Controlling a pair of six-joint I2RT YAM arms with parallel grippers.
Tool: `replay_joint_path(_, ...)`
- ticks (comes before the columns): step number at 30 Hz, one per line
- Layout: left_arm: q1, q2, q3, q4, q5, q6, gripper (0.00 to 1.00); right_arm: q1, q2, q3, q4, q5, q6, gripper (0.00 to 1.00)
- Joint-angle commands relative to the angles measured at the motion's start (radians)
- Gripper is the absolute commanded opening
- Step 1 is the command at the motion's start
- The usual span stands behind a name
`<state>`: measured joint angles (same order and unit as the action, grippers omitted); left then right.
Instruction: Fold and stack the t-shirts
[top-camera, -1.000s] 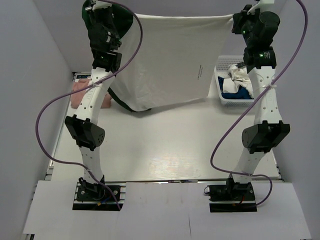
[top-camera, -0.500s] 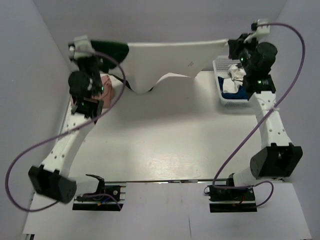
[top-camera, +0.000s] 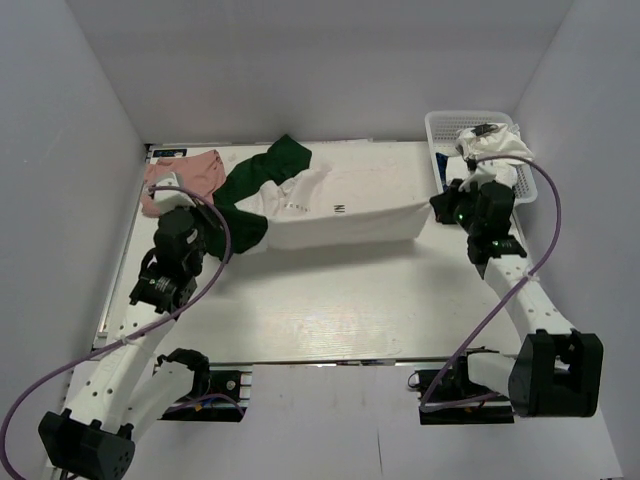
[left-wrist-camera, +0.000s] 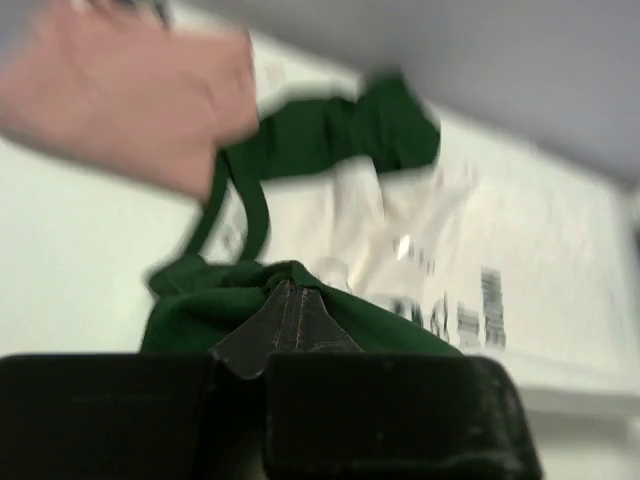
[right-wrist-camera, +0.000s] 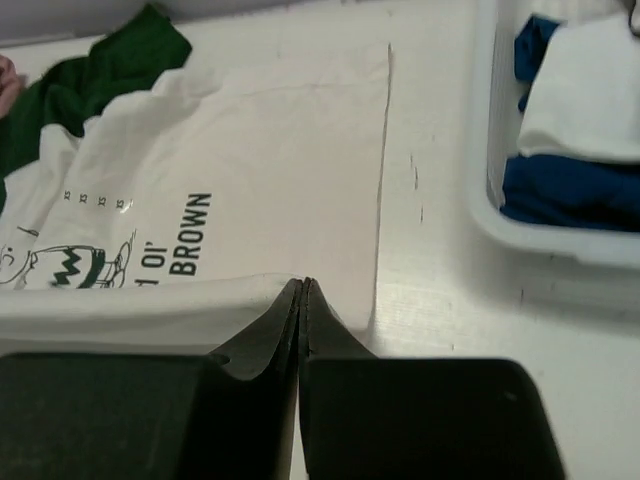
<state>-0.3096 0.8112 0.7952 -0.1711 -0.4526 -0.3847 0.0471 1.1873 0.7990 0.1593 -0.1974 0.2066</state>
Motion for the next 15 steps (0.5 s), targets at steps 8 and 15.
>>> replay_joint_path(8,0.003,-0.026,-0.158,-0.5,0.552,-0.313,0.0,-0.009,-0.219,-0.239,-0.147,0.098,0.148,0.0)
replay_joint_path(15,0.003,-0.054,-0.186,-0.697,0.761,-0.391,0.0,-0.009,-0.265,-0.322,-0.363,0.153,0.246,0.0)
